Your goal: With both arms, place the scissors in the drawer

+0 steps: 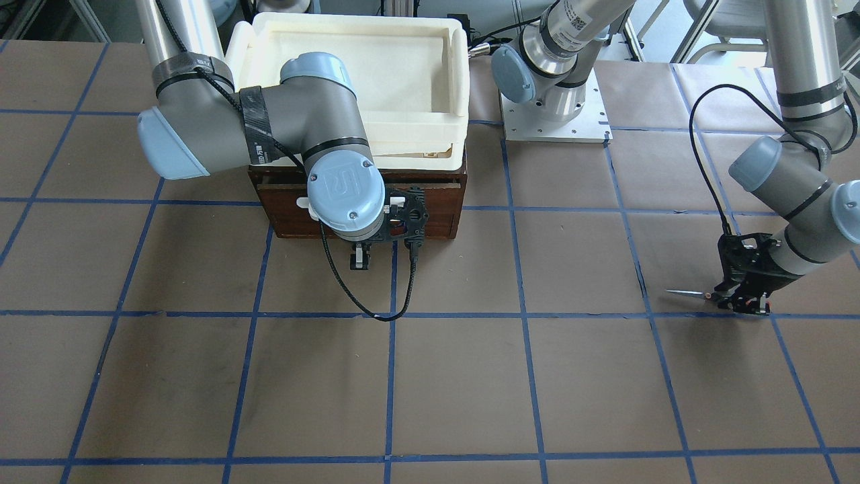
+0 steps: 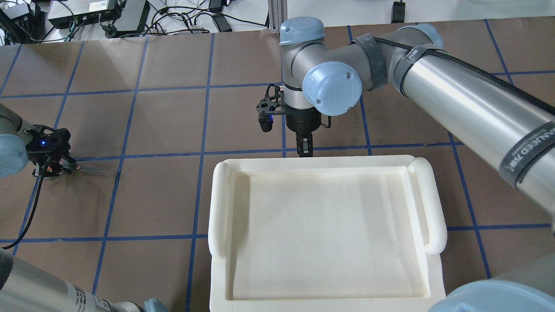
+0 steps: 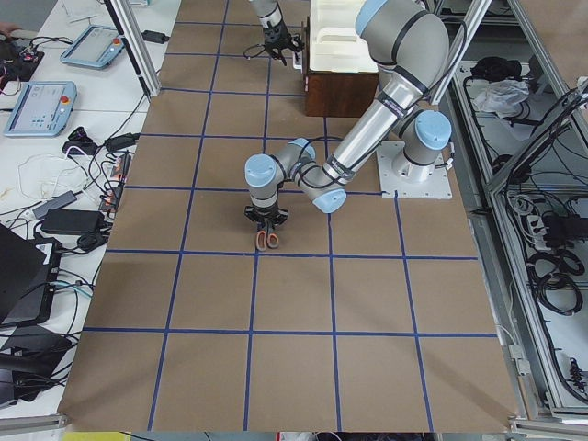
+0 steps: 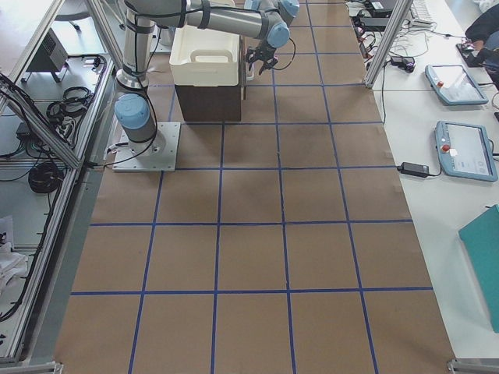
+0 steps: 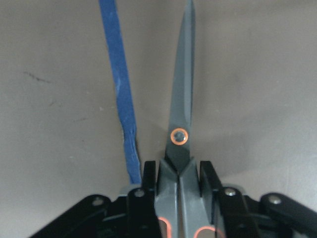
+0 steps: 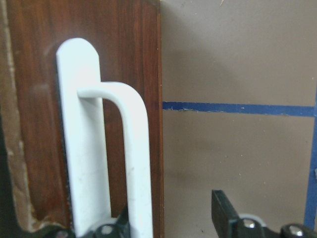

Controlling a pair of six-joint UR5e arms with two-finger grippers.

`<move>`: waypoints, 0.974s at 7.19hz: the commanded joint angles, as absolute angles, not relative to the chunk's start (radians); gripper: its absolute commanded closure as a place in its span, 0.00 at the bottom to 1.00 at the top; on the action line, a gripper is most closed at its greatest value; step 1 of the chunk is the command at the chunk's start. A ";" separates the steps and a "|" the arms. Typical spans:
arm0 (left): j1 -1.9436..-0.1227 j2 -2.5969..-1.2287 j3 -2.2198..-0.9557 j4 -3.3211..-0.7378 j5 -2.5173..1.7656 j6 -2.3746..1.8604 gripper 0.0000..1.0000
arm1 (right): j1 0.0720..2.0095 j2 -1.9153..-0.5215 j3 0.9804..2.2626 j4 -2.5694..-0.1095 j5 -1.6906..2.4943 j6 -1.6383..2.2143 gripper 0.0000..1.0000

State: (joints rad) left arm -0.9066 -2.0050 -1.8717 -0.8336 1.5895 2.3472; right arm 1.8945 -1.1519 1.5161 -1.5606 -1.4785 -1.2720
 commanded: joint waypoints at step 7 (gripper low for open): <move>-0.950 -1.948 -1.812 -0.911 1.591 2.349 1.00 | 1.884 -1.131 1.437 -1.617 -1.494 -1.290 0.47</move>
